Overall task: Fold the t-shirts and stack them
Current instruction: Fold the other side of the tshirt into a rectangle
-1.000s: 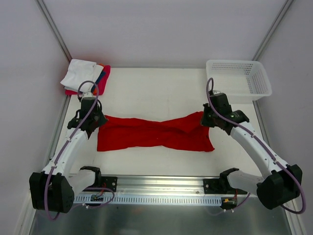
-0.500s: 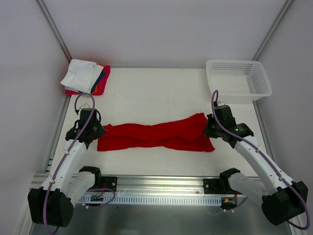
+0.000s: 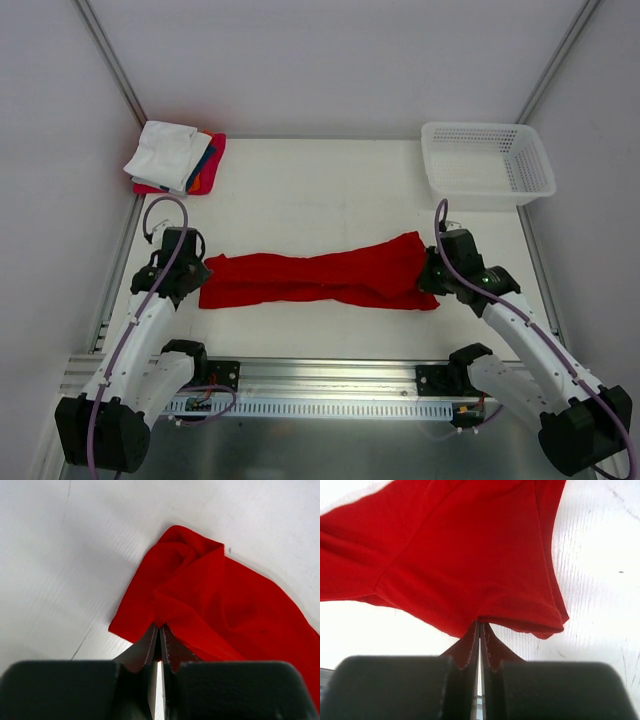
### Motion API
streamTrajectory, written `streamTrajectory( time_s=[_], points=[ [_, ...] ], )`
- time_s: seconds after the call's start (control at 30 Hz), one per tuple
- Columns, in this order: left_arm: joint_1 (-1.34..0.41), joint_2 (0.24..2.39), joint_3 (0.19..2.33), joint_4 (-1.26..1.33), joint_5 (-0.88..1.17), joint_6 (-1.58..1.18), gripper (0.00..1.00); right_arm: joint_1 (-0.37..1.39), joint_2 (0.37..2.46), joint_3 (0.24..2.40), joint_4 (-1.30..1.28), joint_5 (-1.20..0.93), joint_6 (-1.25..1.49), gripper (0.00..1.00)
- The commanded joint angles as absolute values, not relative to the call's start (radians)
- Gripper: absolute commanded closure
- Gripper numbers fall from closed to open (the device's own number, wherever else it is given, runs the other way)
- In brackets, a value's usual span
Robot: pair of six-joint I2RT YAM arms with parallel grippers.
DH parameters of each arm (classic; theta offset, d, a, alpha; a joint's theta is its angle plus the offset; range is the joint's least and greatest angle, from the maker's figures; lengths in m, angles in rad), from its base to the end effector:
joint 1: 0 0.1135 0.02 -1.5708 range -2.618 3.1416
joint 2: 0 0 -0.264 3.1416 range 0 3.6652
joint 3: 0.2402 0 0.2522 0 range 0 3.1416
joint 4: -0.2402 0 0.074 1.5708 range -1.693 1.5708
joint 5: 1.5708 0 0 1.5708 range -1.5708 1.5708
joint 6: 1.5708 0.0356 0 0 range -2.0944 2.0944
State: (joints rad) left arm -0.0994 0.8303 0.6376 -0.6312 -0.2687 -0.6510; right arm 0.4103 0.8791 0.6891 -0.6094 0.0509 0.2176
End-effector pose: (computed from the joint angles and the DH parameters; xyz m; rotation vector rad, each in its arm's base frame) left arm 0.1675 -0.0072 0.2409 -0.7609 2.2309 -0.0420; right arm 0.1657 0.0701 0.2509 -0.2046 2.3734 0.2410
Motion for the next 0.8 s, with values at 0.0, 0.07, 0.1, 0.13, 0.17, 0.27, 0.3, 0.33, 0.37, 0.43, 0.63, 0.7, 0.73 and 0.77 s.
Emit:
streamTrajectory(
  time_s=[0.0, 0.07, 0.1, 0.13, 0.17, 0.27, 0.3, 0.33, 0.37, 0.43, 0.63, 0.7, 0.73, 0.77],
  points=[
    [-0.107, 0.842, 0.643, -0.699, -0.351, -0.713, 0.95, 0.416, 0.853, 0.654, -0.609, 0.034, 0.242, 0.99],
    [-0.107, 0.853, 0.643, -0.709, -0.359, -0.727, 0.76, 0.414, 0.85, 0.629, -0.601, 0.031, 0.248, 0.99],
    [-0.107, 0.867, 0.646, -0.709, -0.351, -0.729, 0.69, 0.416, 0.848, 0.62, -0.6, 0.031, 0.25, 0.99],
    [-0.107, 0.873, 0.644, -0.71, -0.35, -0.736, 0.56, 0.416, 0.848, 0.614, -0.6, 0.031, 0.255, 0.95],
    [-0.107, 0.877, 0.644, -0.712, -0.347, -0.744, 0.19, 0.416, 0.845, 0.606, -0.6, 0.032, 0.261, 0.53],
    [-0.107, 0.876, 0.638, -0.721, -0.333, -0.767, 0.01, 0.416, 0.828, 0.574, -0.604, 0.041, 0.276, 0.01],
    [-0.107, 0.861, 0.641, -0.721, -0.327, -0.769, 0.01, 0.416, 0.822, 0.557, -0.604, 0.046, 0.278, 0.01],
    [-0.107, 0.847, 0.644, -0.724, -0.327, -0.77, 0.01, 0.416, 0.812, 0.551, -0.607, 0.048, 0.281, 0.01],
    [-0.107, 0.829, 0.65, -0.727, -0.327, -0.77, 0.01, 0.416, 0.807, 0.546, -0.61, 0.049, 0.281, 0.01],
    [-0.107, 0.753, 0.672, -0.729, -0.31, -0.767, 0.01, 0.416, 0.801, 0.541, -0.617, 0.054, 0.281, 0.01],
    [-0.107, 0.64, 0.781, -0.729, -0.282, -0.675, 0.01, 0.42, 0.793, 0.555, -0.618, 0.043, 0.296, 0.01],
    [-0.107, 0.627, 0.813, -0.727, -0.239, -0.654, 0.01, 0.428, 0.793, 0.566, -0.618, 0.046, 0.302, 0.01],
    [-0.107, 0.627, 0.821, -0.721, -0.223, -0.634, 0.01, 0.431, 0.796, 0.575, -0.615, 0.048, 0.304, 0.01],
    [-0.107, 0.635, 0.83, -0.691, -0.162, -0.618, 0.01, 0.436, 0.804, 0.595, -0.611, 0.051, 0.304, 0.0]
  ],
)
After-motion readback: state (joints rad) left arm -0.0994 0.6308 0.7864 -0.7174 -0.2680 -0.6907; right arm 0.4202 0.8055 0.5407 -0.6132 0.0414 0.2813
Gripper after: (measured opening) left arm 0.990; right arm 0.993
